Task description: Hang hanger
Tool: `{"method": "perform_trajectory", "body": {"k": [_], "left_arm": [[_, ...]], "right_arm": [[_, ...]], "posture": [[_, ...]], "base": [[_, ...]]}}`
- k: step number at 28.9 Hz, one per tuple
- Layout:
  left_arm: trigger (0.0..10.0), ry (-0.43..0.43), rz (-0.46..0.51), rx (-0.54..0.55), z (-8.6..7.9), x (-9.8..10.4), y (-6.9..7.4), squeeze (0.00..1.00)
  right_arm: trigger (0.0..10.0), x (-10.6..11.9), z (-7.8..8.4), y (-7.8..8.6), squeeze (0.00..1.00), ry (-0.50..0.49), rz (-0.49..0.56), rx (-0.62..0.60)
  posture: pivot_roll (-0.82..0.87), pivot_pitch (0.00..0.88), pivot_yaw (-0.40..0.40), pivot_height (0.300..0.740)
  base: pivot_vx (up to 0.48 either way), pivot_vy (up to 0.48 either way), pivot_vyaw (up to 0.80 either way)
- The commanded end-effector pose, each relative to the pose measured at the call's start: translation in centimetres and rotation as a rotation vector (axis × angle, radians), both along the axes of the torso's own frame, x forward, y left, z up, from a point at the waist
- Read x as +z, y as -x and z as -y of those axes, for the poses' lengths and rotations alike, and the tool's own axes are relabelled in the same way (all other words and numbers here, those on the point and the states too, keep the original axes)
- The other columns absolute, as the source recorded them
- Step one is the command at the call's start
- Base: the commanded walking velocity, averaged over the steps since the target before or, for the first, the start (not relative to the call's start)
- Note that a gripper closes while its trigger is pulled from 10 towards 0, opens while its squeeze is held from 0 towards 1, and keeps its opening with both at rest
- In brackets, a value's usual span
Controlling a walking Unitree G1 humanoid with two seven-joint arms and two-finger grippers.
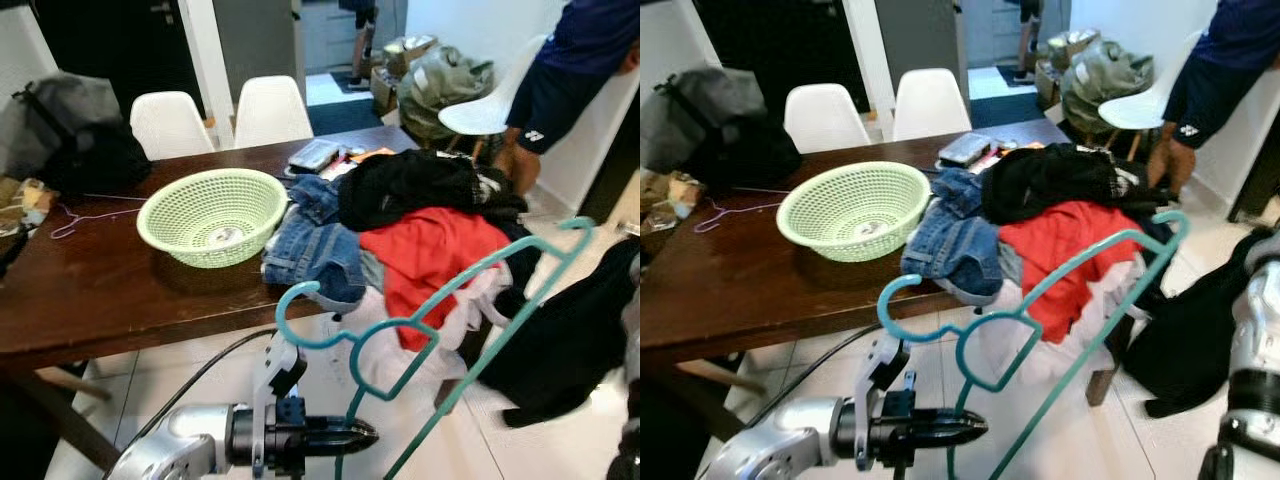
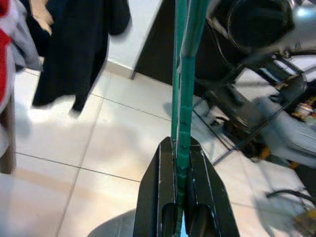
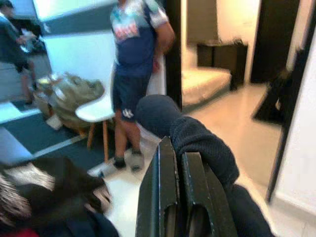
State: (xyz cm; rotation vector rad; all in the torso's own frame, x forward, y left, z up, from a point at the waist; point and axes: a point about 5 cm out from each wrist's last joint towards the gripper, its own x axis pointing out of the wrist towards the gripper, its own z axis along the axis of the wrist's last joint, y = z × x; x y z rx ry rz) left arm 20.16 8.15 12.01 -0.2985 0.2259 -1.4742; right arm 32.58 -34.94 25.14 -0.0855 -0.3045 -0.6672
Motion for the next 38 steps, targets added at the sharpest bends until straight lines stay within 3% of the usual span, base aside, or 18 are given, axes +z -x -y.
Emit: {"method": "perform_trajectory", "body": {"k": [1, 12, 14, 15, 20, 21, 22, 23, 24, 26, 28, 29, 31, 32, 33, 34, 36, 38], "left_arm": [[10.0, -0.012, -0.013, -0.019, 0.0, -0.1, 0.1, 0.0], [10.0, -0.016, -0.03, -0.039, 0.1, -0.2, 0.4, 0.0], [10.0, -0.016, -0.034, -0.038, 0.2, -0.4, 0.3, 0.0], [10.0, -0.016, -0.039, -0.035, 0.2, -0.5, 0.2, 0.0], [10.0, -0.017, -0.042, -0.033, 0.3, -0.6, 0.1, 0.0], [10.0, -0.019, -0.046, -0.036, 0.3, -0.6, 0.1, 0.0], [10.0, -0.019, -0.046, -0.036, 0.3, -0.6, 0.1, 0.0], [10.0, -0.013, -0.047, -0.04, 0.3, -0.5, 0.2, 0.0], [10.0, -0.013, -0.047, -0.04, 0.3, -0.5, 0.2, 0.0], [10.0, 0.015, -0.059, -0.008, 0.3, -0.2, 0.0, 0.0], [10.0, 0.015, -0.059, -0.008, 0.3, -0.2, 0.0, 0.0], [10.0, 0.045, -0.067, 0.02, 0.4, 0.2, -0.1, 0.0], [10.0, 0.045, -0.067, 0.02, 0.4, 0.2, -0.1, 0.0], [10.0, 0.072, -0.068, 0.032, 0.5, 0.5, 0.0, 0.0], [10.0, 0.072, -0.068, 0.032, 0.5, 0.5, 0.0, 0.0], [10.0, 0.084, -0.062, 0.051, 0.5, 0.6, 0.0, 0.0], [10.0, 0.084, -0.062, 0.051, 0.5, 0.6, 0.0, 0.0], [10.0, 0.099, -0.042, 0.128, 0.5, 0.7, -0.6, 0.0]], "right_arm": [[10.0, 1.5, -0.5, -0.5, 0.0, 0.037, 0.054, -0.016], [10.0, 2.5, -2.0, -1.8, 0.0, 0.044, 0.078, 0.023], [10.0, 2.8, -3.3, -2.5, 0.0, 0.049, 0.093, 0.098], [10.0, 3.1, -5.2, -3.2, 0.0, 0.064, 0.11, 0.214], [10.0, 3.4, -6.9, -3.7, 0.0, 0.073, 0.128, 0.321], [10.0, 3.8, -8.7, -4.0, 0.0, 0.088, 0.148, 0.428], [10.0, 3.8, -8.7, -4.0, 0.0, 0.088, 0.148, 0.428], [10.0, 4.5, -10.6, -4.0, 0.0, 0.078, 0.192, 0.571], [10.0, 4.5, -10.6, -4.0, 0.0, 0.078, 0.192, 0.571], [10.0, 6.0, -14.3, -3.0, 0.0, 0.039, 0.298, 0.913], [10.0, 6.0, -14.3, -3.0, 0.0, 0.039, 0.298, 0.913], [10.0, 6.4, -15.9, -2.1, 0.0, 0.032, 0.325, 1.102], [10.0, 6.4, -15.9, -2.1, 0.0, 0.032, 0.325, 1.102], [10.0, 6.2, -17.3, -0.7, 0.0, 0.083, 0.317, 1.285], [10.0, 6.2, -17.3, -0.7, 0.0, 0.083, 0.317, 1.285], [10.0, 5.9, -18.2, 0.5, 0.0, 0.111, 0.298, 1.436], [10.0, 5.9, -18.2, 0.5, 0.0, 0.111, 0.298, 1.436], [10.0, 4.2, -20.4, 2.7, 0.0, 0.22, 0.189, 1.687]], "posture": [[-0.06, 0.0, -0.02, 0.74], [-0.05, 0.0, -0.025, 0.74], [-0.05, 0.0, -0.024, 0.74], [-0.05, 0.0, -0.021, 0.74], [-0.05, 0.0, -0.021, 0.74], [-0.05, 0.0, -0.02, 0.74], [-0.05, 0.0, -0.02, 0.74], [-0.05, 0.0, -0.019, 0.74], [-0.05, 0.0, -0.019, 0.74], [-0.05, 0.0, -0.019, 0.74], [-0.05, 0.0, -0.019, 0.74], [-0.05, 0.0, -0.02, 0.74], [-0.05, 0.0, -0.02, 0.74], [-0.05, 0.0, -0.024, 0.74], [-0.05, 0.0, -0.024, 0.74], [-0.05, 0.0, -0.027, 0.74], [-0.05, 0.0, -0.027, 0.74], [-0.05, 0.0, -0.029, 0.74]], "base": [[0.412, 0.0, -0.8], [0.416, 0.0, -0.58], [0.416, 0.0, 0.0], [0.412, 0.0, 0.0], [0.412, 0.0, 0.0], [0.416, 0.0, 0.8], [0.416, 0.0, 0.8], [0.401, 0.0, 0.8], [0.401, 0.0, 0.8], [0.0, 0.0, 0.8], [0.0, 0.0, 0.79], [0.0, 0.0, 0.71], [0.0, 0.0, 0.71], [0.0, 0.0, 0.0], [0.0, 0.0, 0.0], [0.0, 0.0, 0.0], [0.0, 0.0, 0.0], [0.0, 0.0, 0.0]]}}
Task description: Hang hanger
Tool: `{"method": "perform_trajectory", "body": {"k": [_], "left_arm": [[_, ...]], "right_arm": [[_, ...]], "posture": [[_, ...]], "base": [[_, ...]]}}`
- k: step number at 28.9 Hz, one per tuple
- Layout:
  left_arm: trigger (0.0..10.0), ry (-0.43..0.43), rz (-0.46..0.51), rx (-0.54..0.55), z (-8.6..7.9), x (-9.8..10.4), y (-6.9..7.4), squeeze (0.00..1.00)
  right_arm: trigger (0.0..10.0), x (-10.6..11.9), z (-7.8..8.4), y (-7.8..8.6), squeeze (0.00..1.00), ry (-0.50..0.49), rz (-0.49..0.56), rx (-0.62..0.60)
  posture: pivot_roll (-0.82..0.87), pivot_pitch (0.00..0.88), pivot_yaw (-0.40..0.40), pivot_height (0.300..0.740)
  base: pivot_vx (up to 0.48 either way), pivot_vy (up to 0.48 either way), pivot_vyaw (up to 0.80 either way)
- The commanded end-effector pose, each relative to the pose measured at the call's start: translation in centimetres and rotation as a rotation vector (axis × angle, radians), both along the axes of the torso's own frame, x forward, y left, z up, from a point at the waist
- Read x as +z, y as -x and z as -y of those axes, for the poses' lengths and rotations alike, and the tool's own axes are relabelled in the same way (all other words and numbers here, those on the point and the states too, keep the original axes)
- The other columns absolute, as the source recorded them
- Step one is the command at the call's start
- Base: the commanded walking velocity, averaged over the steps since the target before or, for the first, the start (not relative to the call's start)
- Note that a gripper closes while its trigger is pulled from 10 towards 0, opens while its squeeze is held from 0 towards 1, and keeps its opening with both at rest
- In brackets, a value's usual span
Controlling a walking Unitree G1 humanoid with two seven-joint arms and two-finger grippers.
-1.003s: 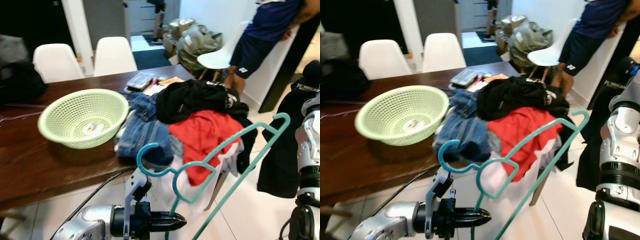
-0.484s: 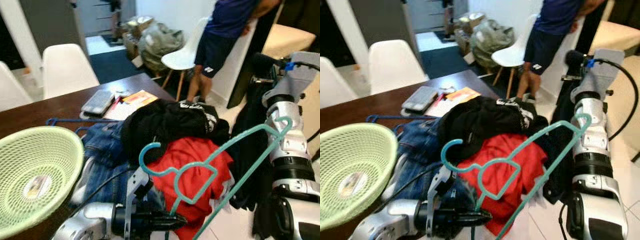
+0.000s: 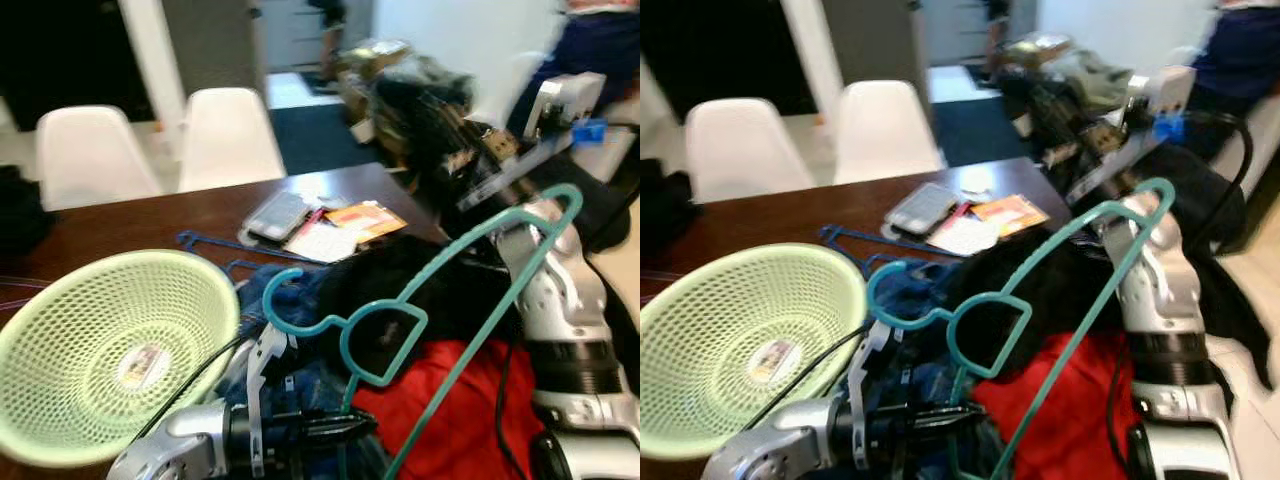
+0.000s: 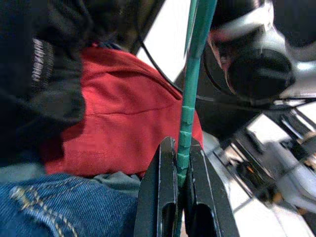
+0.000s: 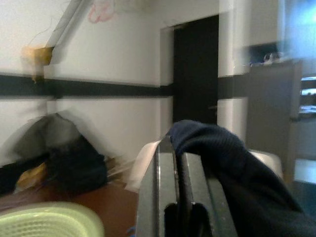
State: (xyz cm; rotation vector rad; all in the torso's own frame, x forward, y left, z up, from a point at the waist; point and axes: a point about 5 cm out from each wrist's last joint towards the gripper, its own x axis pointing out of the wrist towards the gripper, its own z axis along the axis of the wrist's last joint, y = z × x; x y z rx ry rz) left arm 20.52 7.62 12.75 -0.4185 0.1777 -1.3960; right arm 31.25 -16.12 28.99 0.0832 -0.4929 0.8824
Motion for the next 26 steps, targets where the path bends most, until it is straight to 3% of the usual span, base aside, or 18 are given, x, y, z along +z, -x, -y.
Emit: {"method": "perform_trajectory", "body": {"k": [1, 2, 3, 4, 5, 7, 9, 13, 14, 15, 16, 17, 18, 19, 23, 26], "left_arm": [[10.0, 0.0, 0.004, 0.042, -0.1, 0.0, -0.3, 0.0], [10.0, -0.006, 0.009, 0.079, -0.1, -0.1, -0.6, 0.0], [10.0, -0.006, 0.009, 0.079, -0.1, -0.1, -0.6, 0.0], [10.0, -0.01, 0.013, 0.096, 0.0, -0.2, -0.7, 0.0], [10.0, -0.016, 0.015, 0.1, 0.0, -0.2, -0.8, 0.0], [10.0, -0.019, 0.016, 0.099, 0.0, -0.2, -0.7, 0.0], [10.0, -0.024, 0.017, 0.09, 0.1, -0.3, -0.7, 0.0], [10.0, -0.026, 0.015, 0.088, 0.1, -0.3, -0.6, 0.0], [10.0, -0.023, 0.016, 0.082, 0.1, -0.3, -0.6, 0.0], [10.0, -0.021, 0.016, 0.076, 0.1, -0.3, -0.6, 0.0], [10.0, -0.021, 0.016, 0.076, 0.1, -0.3, -0.6, 0.0], [10.0, -0.019, 0.018, 0.065, 0.2, -0.2, -0.5, 0.0], [10.0, -0.017, 0.02, 0.053, 0.3, -0.2, -0.4, 0.0], [10.0, -0.016, 0.022, 0.046, 0.3, -0.1, -0.3, 0.0], [10.0, -0.016, 0.032, -0.009, 0.3, -0.1, 0.4, 0.0], [10.0, -0.016, 0.034, -0.029, 0.3, 0.0, 0.6, 0.0]], "right_arm": [[10.0, 0.3, -1.6, 1.3, 0.0, 0.062, 0.043, 0.141], [10.0, -0.7, -2.9, 2.2, 0.0, 0.125, 0.016, 0.237], [10.0, -0.7, -2.9, 2.2, 0.0, 0.125, 0.016, 0.237], [10.0, -1.4, -4.1, 3.1, 0.0, 0.149, -0.004, 0.343], [10.0, -1.4, -5.0, 3.9, 0.0, 0.104, -0.014, 0.431], [10.0, -1.3, -5.4, 4.3, 0.0, 0.062, -0.017, 0.484], [10.0, -0.4, -5.7, 4.7, 0.0, -0.065, -0.025, 0.552], [10.0, -0.1, -5.7, 4.9, 0.0, -0.101, -0.031, 0.575], [10.0, -0.8, -6.3, 4.1, 0.0, -0.101, -0.078, 0.528], [10.0, -2.5, -7.0, 2.5, 0.0, -0.051, -0.166, 0.4], [10.0, -2.5, -7.0, 2.5, 0.0, -0.051, -0.166, 0.4], [10.0, -4.5, -7.4, 0.6, 0.55, 0.01, -0.272, 0.239], [10.0, -6.4, -7.4, -0.8, 1.0, 0.073, -0.358, 0.096], [10.0, -7.5, -7.2, -1.5, 1.0, 0.112, -0.404, 0.015], [10.0, -8.5, -6.1, -2.1, 1.0, 0.214, -0.425, -0.116], [10.0, -8.5, -5.7, -2.2, 1.0, 0.23, -0.432, -0.15]], "posture": [[-0.05, 0.0, -0.029, 0.74], [-0.04, 0.0, -0.029, 0.74], [-0.04, 0.0, -0.029, 0.74], [-0.04, 0.0, -0.031, 0.74], [-0.04, 0.0, -0.031, 0.74], [-0.04, 0.0, -0.031, 0.74], [-0.04, 0.0, -0.032, 0.74], [-0.04, 0.0, -0.032, 0.74], [-0.04, 0.0, -0.033, 0.74], [-0.05, 0.0, -0.032, 0.74], [-0.05, 0.0, -0.032, 0.74], [-0.05, 0.0, -0.031, 0.74], [-0.05, 0.0, -0.03, 0.74], [-0.05, 0.0, -0.03, 0.74], [-0.05, 0.0, -0.029, 0.74], [-0.05, 0.0, -0.028, 0.74]], "base": [[0.0, 0.0, 0.0], [0.0, 0.0, 0.0], [0.0, 0.0, 0.0], [0.0, 0.0, 0.0], [0.0, 0.0, 0.0], [0.0, 0.0, 0.0], [0.0, 0.0, 0.0], [0.0, 0.0, 0.0], [0.0, 0.0, 0.0], [0.0, 0.0, 0.0], [0.0, 0.0, 0.0], [0.0, 0.0, 0.0], [0.0, 0.0, 0.0], [0.0, 0.0, 0.0], [0.0, 0.0, 0.0], [0.0, 0.0, 0.0]]}}
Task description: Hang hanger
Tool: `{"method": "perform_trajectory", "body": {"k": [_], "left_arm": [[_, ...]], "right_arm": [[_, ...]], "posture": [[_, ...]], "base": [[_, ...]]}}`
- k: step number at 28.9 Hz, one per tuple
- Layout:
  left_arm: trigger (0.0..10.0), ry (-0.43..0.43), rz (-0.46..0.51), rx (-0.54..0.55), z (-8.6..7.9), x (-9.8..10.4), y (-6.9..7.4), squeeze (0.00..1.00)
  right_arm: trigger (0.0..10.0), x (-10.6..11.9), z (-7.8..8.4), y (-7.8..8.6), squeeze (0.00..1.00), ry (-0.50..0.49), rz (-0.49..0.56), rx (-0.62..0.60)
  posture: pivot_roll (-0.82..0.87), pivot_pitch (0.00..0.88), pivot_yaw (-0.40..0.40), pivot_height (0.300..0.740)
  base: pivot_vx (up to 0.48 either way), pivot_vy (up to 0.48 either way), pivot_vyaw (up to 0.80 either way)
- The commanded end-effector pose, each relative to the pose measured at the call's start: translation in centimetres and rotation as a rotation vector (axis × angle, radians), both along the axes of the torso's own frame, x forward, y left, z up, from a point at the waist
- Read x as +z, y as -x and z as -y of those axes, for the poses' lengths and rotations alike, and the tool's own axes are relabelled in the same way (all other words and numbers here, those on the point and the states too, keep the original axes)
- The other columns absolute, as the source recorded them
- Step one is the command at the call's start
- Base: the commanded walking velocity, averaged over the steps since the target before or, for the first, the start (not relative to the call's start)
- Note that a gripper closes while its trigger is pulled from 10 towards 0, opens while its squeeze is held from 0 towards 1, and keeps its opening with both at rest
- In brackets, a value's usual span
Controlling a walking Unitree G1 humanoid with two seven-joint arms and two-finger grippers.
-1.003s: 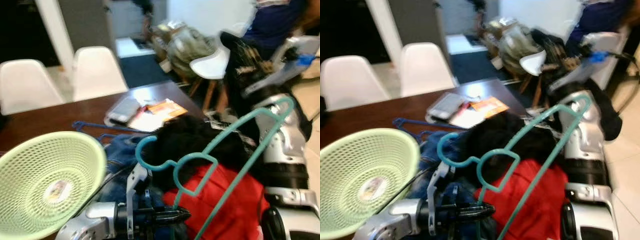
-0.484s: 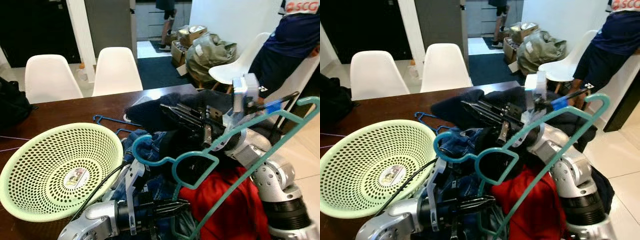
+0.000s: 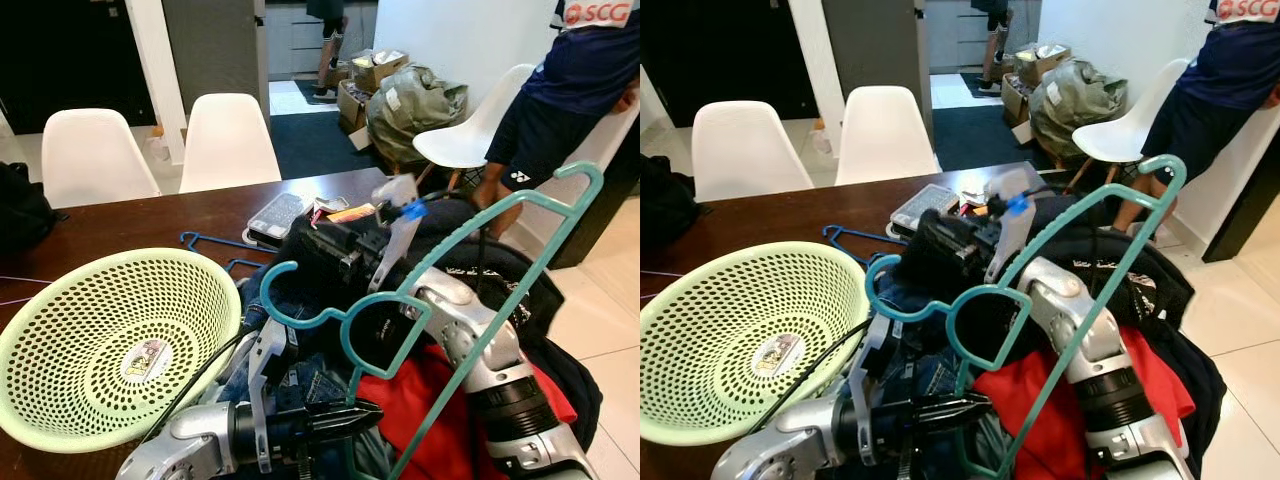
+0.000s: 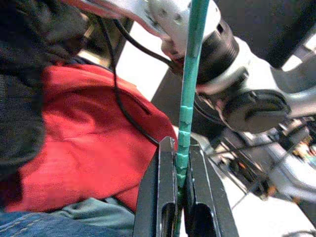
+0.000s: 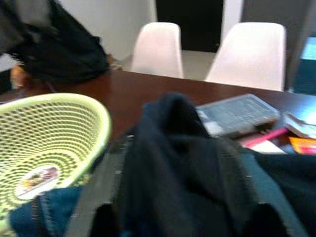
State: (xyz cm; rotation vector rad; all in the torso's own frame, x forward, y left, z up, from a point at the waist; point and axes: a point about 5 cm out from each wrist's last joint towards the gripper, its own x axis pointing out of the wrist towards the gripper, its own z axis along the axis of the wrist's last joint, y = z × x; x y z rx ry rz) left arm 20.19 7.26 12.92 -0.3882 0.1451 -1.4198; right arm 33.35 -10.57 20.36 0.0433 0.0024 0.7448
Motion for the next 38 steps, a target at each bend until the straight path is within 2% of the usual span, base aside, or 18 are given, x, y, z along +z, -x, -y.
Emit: {"method": "perform_trajectory", "body": {"k": [1, 7, 10, 16, 17, 18, 20, 21, 23, 25, 26, 28, 30, 31, 33, 36, 37, 38], "left_arm": [[10.0, -0.015, -0.01, -0.037, -0.1, -0.2, 0.5, 0.0], [10.0, -0.005, -0.01, -0.117, -0.2, 0.2, 1.4, 0.0], [10.0, -0.001, 0.013, -0.146, -0.4, 1.0, 1.6, 0.0], [10.0, -0.017, 0.049, -0.196, -0.7, 1.9, 1.8, 0.0], [10.0, -0.033, 0.066, -0.2, -0.9, 2.1, 1.7, 0.0], [10.0, -0.044, 0.082, -0.201, -1.1, 2.4, 1.6, 0.0], [10.0, -0.05, 0.095, -0.197, -1.3, 2.6, 1.5, 0.0], [10.0, -0.05, 0.095, -0.197, -1.3, 2.6, 1.5, 0.0], [10.0, -0.144, 0.166, -0.15, -2.9, 3.5, 0.5, 0.0], [10.0, -0.217, 0.208, -0.118, -4.0, 3.9, -0.2, 0.0], [10.0, -0.299, 0.255, -0.064, -5.9, 4.8, -1.2, 0.0], [10.0, -0.299, 0.255, -0.064, -5.9, 4.8, -1.2, 0.0], [10.0, -0.368, 0.298, -0.017, -7.6, 5.9, -2.0, 0.0], [10.0, -0.433, 0.329, 0.001, -9.0, 7.0, -2.3, 0.0], [10.0, -0.433, 0.329, 0.001, -9.0, 7.0, -2.3, 0.0], [10.0, -0.663, 0.366, -0.024, -11.5, 8.6, -2.8, 0.0], [10.0, -0.663, 0.366, -0.024, -11.5, 8.6, -2.8, 0.0], [10.0, -0.739, 0.358, -0.052, -12.0, 8.6, -2.8, 0.0]], "right_arm": [[10.0, 0.3, 0.4, -0.3, 1.0, 0.02, -0.002, -0.033], [10.0, 3.3, 3.4, -0.1, 1.0, -0.236, 0.018, -0.029], [10.0, 7.1, 5.7, 1.6, 1.0, -0.474, 0.133, 0.12], [10.0, 10.0, 8.9, 2.8, 1.0, -0.597, 0.263, 0.157], [10.0, 10.5, 11.2, 1.4, 0.0, -0.625, 0.288, -0.036], [10.0, 10.9, 13.5, 0.5, 0.0, -0.67, 0.301, -0.215], [10.0, 11.4, 15.6, 0.1, 0.0, -0.734, 0.32, -0.344], [10.0, 11.4, 15.6, 0.1, 0.0, -0.734, 0.32, -0.344], [10.0, 13.2, 20.0, 1.1, 0.0, -0.858, 0.414, -0.482], [10.0, 14.0, 21.2, 1.8, 0.0, -0.878, 0.46, -0.488], [10.0, 14.9, 21.4, 2.7, 0.0, -0.84, 0.503, -0.417], [10.0, 14.9, 21.4, 2.7, 0.0, -0.84, 0.503, -0.417], [10.0, 15.6, 20.5, 3.7, 0.0, -0.739, 0.54, -0.294], [10.0, 16.0, 18.8, 4.8, 0.0, -0.596, 0.565, -0.133], [10.0, 16.0, 18.8, 4.8, 0.0, -0.596, 0.565, -0.133], [10.0, 14.6, 13.6, 8.0, 0.0, -0.153, 0.496, 0.35], [10.0, 14.6, 13.6, 8.0, 0.0, -0.153, 0.496, 0.35], [10.0, 13.7, 12.4, 8.3, 0.0, -0.002, 0.423, 0.439]], "posture": [[-0.05, 0.0, -0.027, 0.74], [-0.06, 0.0, -0.028, 0.74], [-0.06, 0.0, -0.028, 0.74], [-0.06, 0.0, -0.026, 0.74], [-0.06, 0.0, -0.025, 0.74], [-0.06, 0.0, -0.026, 0.74], [-0.05, 0.0, -0.028, 0.74], [-0.05, 0.0, -0.028, 0.74], [-0.05, 0.0, -0.029, 0.74], [-0.05, 0.0, -0.032, 0.74], [-0.05, 0.0, -0.033, 0.74], [-0.05, 0.0, -0.033, 0.74], [-0.05, 0.0, -0.032, 0.74], [-0.05, 0.0, -0.032, 0.74], [-0.05, 0.0, -0.032, 0.74], [-0.05, 0.0, -0.03, 0.74], [-0.05, 0.0, -0.03, 0.74], [-0.05, 0.0, -0.028, 0.74]], "base": [[0.0, 0.0, 0.0], [0.0, 0.0, 0.0], [0.0, 0.0, 0.0], [0.0, 0.0, 0.0], [0.0, 0.0, 0.0], [0.0, 0.0, 0.0], [0.0, 0.0, 0.0], [0.0, 0.0, 0.0], [0.0, 0.0, 0.0], [0.0, 0.0, 0.0], [0.0, 0.0, 0.0], [0.0, 0.0, 0.0], [0.0, 0.0, 0.0], [0.0, 0.0, 0.0], [0.0, 0.0, 0.0], [0.0, 0.0, 0.0], [0.0, 0.0, 0.0], [0.0, 0.0, 0.0]]}}
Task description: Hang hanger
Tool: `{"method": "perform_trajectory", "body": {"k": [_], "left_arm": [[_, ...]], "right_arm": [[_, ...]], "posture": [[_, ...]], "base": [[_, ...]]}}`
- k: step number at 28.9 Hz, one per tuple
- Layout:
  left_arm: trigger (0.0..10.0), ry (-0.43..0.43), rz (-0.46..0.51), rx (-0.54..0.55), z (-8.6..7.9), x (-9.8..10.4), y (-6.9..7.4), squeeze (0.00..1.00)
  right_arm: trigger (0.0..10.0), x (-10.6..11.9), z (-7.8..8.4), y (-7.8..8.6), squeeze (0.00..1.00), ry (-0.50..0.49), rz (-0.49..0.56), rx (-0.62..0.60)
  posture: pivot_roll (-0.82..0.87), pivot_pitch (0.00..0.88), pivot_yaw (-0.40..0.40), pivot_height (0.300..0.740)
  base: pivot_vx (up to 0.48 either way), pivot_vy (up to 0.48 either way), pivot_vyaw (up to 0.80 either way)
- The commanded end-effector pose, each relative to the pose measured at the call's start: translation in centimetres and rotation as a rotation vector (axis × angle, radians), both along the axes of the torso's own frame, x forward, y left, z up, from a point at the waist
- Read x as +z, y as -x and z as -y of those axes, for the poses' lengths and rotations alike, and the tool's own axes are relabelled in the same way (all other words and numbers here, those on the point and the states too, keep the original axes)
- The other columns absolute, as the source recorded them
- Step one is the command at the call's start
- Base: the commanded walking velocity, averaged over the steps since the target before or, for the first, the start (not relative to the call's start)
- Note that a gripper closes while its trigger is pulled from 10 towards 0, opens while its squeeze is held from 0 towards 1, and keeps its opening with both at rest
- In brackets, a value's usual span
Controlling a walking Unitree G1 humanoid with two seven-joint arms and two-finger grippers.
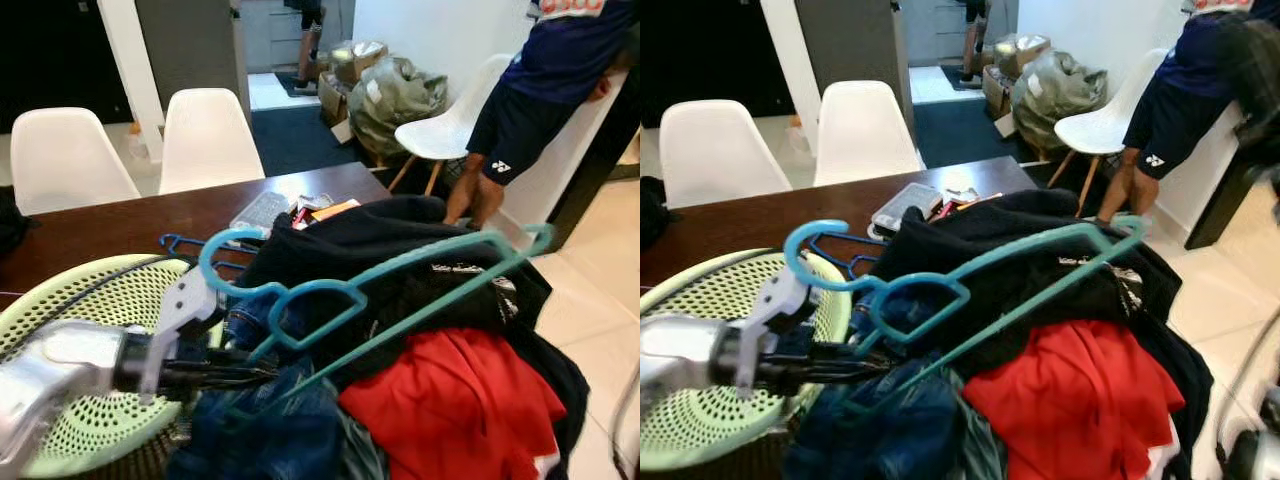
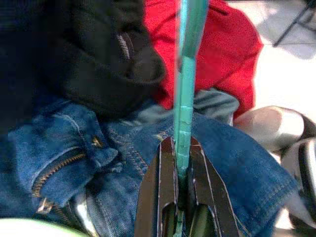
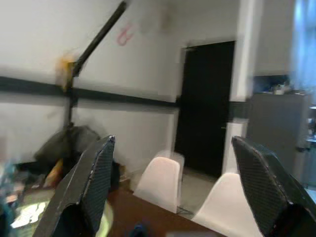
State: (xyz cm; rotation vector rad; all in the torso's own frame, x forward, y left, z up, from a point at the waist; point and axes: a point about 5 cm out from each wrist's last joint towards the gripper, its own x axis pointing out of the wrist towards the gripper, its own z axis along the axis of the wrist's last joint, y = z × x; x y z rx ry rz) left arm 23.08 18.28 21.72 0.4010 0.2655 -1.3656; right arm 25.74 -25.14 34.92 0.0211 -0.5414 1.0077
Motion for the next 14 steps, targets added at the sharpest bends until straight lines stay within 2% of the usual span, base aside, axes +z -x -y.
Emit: {"method": "perform_trajectory", "body": {"k": [1, 2, 4, 5, 6, 7, 9, 10, 12, 13, 14], "left_arm": [[10.0, -0.117, -0.03, 0.002, -1.0, -0.2, 0.0, 0.0], [10.0, -0.173, -0.041, -0.009, -1.2, -0.4, 0.0, 0.0], [10.0, -0.173, -0.041, -0.009, -1.2, -0.4, 0.0, 0.0], [10.0, -0.213, -0.057, -0.029, -1.1, -0.7, 0.1, 0.0], [10.0, -0.213, -0.057, -0.029, -1.1, -0.7, 0.1, 0.0], [10.0, -0.242, -0.073, -0.064, -0.7, -0.9, 0.2, 0.0], [10.0, -0.242, -0.073, -0.064, -0.7, -0.9, 0.2, 0.0], [10.0, -0.258, -0.083, -0.093, -0.3, -1.2, 0.3, 0.0], [10.0, -0.258, -0.083, -0.093, -0.3, -1.2, 0.3, 0.0], [10.0, -0.269, -0.094, -0.125, 0.2, -1.4, 0.5, 0.0], [10.0, -0.269, -0.094, -0.125, 0.2, -1.4, 0.5, 0.0]], "right_arm": [[10.0, -0.9, -2.1, 0.7, 0.0, 0.213, -0.034, 0.125], [10.0, -1.6, -3.0, 0.9, 0.0, 0.343, -0.066, 0.157], [10.0, -1.6, -3.0, 0.9, 0.0, 0.343, -0.066, 0.157], [10.0, -2.3, -3.9, 1.1, 0.0, 0.466, -0.085, 0.194], [10.0, -2.3, -3.9, 1.1, 0.0, 0.466, -0.085, 0.194], [10.0, -3.0, -5.2, 1.3, 0.0, 0.62, -0.093, 0.228], [10.0, -3.0, -5.2, 1.3, 0.0, 0.62, -0.093, 0.228], [10.0, -3.6, -6.2, 1.5, 0.0, 0.739, -0.085, 0.253], [10.0, -3.6, -6.2, 1.5, 0.0, 0.739, -0.085, 0.253], [10.0, -4.0, -7.4, 1.7, 0.0, 0.836, -0.065, 0.285], [10.0, -4.0, -7.4, 1.7, 0.0, 0.836, -0.065, 0.285]], "posture": [[-0.05, 0.0, -0.028, 0.74], [-0.05, 0.0, -0.028, 0.74], [-0.05, 0.0, -0.028, 0.74], [-0.05, 0.0, -0.026, 0.74], [-0.05, 0.0, -0.026, 0.74], [-0.06, 0.0, -0.022, 0.74], [-0.06, 0.0, -0.022, 0.74], [-0.06, 0.0, -0.022, 0.74], [-0.06, 0.0, -0.022, 0.74], [-0.06, 0.0, -0.021, 0.74], [-0.06, 0.0, -0.021, 0.74]], "base": [[0.0, 0.0, 0.0], [0.0, 0.0, 0.0], [0.0, 0.0, 0.0], [0.0, 0.0, 0.0], [0.0, 0.0, 0.0], [0.0, 0.0, 0.0], [0.0, 0.0, 0.0], [0.0, 0.0, 0.0], [0.0, 0.0, 0.0], [0.0, 0.0, 0.0], [0.0, 0.0, 0.0]]}}
